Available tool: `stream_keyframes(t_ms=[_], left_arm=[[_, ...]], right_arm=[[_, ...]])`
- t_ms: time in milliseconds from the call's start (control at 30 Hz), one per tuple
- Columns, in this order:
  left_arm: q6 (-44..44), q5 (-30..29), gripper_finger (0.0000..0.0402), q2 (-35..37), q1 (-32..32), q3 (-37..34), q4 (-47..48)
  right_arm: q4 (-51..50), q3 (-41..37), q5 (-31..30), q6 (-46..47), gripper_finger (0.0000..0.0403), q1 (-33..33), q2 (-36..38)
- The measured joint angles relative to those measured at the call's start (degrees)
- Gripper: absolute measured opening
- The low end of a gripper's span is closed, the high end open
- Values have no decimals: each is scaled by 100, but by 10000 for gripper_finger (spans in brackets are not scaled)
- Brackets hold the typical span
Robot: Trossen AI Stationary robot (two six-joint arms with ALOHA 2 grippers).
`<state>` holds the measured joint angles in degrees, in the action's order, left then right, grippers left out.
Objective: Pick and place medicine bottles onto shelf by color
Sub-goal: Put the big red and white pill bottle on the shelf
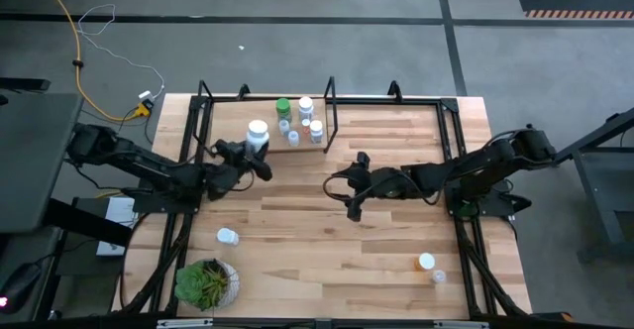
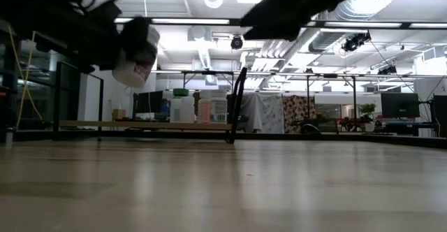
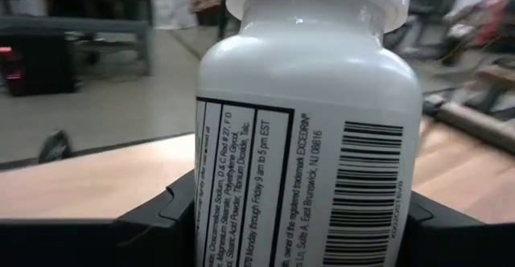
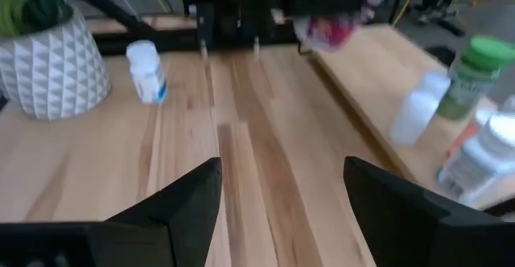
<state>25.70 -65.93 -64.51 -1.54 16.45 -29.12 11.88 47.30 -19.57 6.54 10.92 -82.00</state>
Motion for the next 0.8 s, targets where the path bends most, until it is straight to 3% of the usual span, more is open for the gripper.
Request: stream_keyframes(t_ms=[100,433,800], left_arm=[[312,-252,208,-514,253,59,-263],[512,-292,209,-1924,964,74,-1848],[46,-1016,209,-3241,1294,738,-2103]], right_arm=[[18,97,-2,-25,252,2,-1],[7,125,-2,-12,252,2,-45],[133,127,-2,-100,252,2,-170]])
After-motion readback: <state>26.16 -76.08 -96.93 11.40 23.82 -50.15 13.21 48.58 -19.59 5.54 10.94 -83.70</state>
